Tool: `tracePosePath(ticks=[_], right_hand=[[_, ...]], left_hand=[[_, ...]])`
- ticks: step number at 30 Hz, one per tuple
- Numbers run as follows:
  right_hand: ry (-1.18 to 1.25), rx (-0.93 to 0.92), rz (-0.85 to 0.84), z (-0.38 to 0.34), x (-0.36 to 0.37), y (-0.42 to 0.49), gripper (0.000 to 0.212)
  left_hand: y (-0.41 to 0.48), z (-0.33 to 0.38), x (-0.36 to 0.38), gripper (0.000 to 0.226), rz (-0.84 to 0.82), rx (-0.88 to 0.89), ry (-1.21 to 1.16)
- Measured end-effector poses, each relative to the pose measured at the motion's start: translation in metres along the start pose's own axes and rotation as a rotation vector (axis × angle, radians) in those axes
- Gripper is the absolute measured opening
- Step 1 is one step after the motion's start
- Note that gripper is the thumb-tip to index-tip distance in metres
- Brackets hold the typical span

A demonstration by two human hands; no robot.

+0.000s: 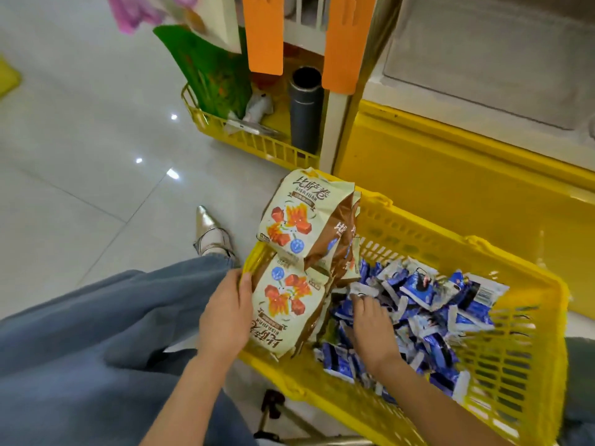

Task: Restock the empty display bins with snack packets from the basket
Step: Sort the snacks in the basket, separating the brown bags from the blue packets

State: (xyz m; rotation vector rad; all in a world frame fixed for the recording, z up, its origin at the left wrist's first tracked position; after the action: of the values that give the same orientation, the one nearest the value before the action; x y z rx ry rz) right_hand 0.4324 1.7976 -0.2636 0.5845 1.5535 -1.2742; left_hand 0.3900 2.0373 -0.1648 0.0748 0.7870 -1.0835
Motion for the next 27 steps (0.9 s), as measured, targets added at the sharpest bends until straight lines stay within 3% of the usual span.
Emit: tracePosePath(ticks=[3, 7, 12, 15, 19, 23, 25, 27], right_hand=[[0.112, -0.001, 0.011, 0.010, -0.009, 0.023, 0.071], [0.448, 0.025, -0.182, 0.013, -0.008, 0.032, 0.091], [0.156, 0.022, -0.281, 0.001, 0.008, 0.017, 0.109], [0.016, 0.009, -0.315, -0.013, 0.020, 0.003, 0.103], [0.107, 0.041, -0.364, -0.017, 0.024, -0.003, 0.070], [0.242, 0.026, -0.388, -0.008, 0.015, -0.004, 0.060], [0.346, 0.033, -0.394, 0.005, 0.007, -0.006, 0.057], [0.382, 0.015, -0.416, 0.022, -0.002, -0.010, 0.053]], left_hand=[[0.003, -0.003, 0.002, 0.031, 0.064, 0.023, 0.043], [0.003, -0.004, 0.003, 0.032, 0.149, 0.030, 0.119], [0.003, -0.005, 0.003, 0.033, 0.155, -0.003, 0.121], [0.003, -0.006, 0.004, 0.033, 0.149, -0.013, 0.131], [0.001, -0.004, 0.004, 0.033, 0.149, 0.007, 0.137], [-0.003, -0.002, -0.003, 0.031, 0.231, -0.069, -0.028], [-0.011, 0.009, -0.013, 0.032, 0.369, 0.001, -0.075], [-0.024, 0.026, -0.014, 0.027, 0.397, 0.138, -0.084]])
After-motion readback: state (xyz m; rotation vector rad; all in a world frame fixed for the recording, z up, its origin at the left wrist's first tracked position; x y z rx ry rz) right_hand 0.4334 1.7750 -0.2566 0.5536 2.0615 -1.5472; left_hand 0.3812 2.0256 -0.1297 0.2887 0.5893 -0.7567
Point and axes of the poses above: each hand's wrist, its own y-axis towards the middle knuckle, its own x-axis out of the palm, z = x × y, the point moved 5 cm from there along y, towards the middle knuckle, and after that the axes turned 8 degrees about -y, right-handed, at the moved point
